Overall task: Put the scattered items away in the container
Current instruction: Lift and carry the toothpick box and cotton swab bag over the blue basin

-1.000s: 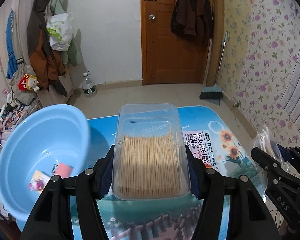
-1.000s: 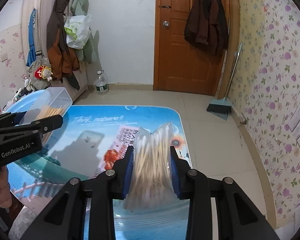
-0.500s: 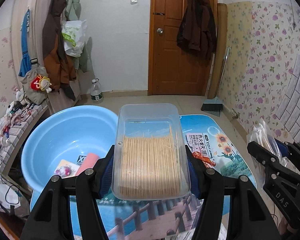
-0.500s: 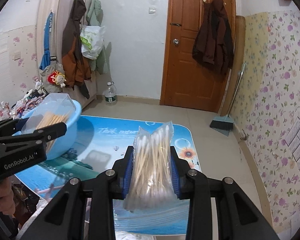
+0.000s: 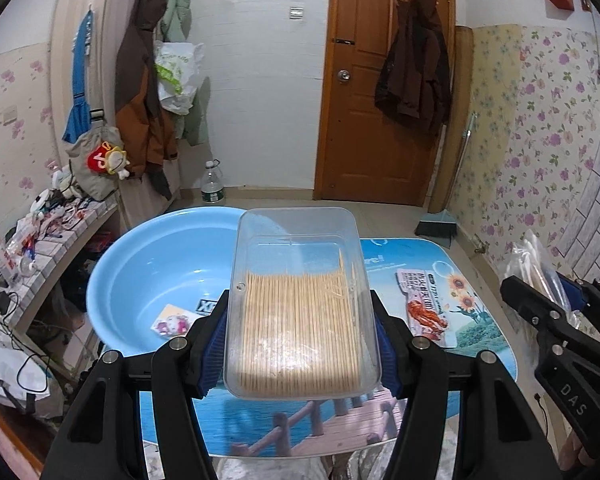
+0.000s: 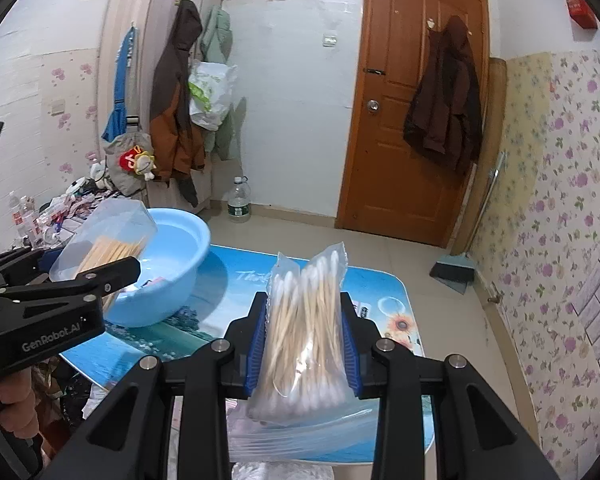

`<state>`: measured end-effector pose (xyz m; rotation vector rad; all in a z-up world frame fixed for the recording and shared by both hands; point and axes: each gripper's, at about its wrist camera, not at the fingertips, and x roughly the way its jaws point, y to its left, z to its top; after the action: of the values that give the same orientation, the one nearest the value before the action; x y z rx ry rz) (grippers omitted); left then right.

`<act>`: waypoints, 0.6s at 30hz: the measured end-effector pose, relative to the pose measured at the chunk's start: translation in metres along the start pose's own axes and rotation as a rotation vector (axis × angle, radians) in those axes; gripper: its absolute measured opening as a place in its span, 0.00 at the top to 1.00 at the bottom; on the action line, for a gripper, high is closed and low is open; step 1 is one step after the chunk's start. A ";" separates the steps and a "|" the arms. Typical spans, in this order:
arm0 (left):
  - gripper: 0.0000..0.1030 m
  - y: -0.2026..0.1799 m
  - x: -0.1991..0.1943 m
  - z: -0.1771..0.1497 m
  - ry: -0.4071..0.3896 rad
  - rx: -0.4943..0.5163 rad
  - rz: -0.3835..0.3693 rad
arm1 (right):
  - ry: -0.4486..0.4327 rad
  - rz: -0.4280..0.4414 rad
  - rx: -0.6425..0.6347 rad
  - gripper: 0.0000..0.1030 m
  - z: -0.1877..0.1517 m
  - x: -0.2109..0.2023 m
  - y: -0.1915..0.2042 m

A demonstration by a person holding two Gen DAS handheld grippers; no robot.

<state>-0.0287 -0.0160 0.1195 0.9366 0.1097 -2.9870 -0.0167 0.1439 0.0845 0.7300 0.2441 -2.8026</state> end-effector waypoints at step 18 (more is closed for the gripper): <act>0.42 0.074 -0.005 -0.003 -0.010 -0.063 0.105 | -0.007 0.079 -0.055 0.67 0.017 0.011 0.067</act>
<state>-0.0210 -0.0897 0.1155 0.8921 0.1485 -2.8745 -0.0157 0.0743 0.0869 0.7024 0.2830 -2.7124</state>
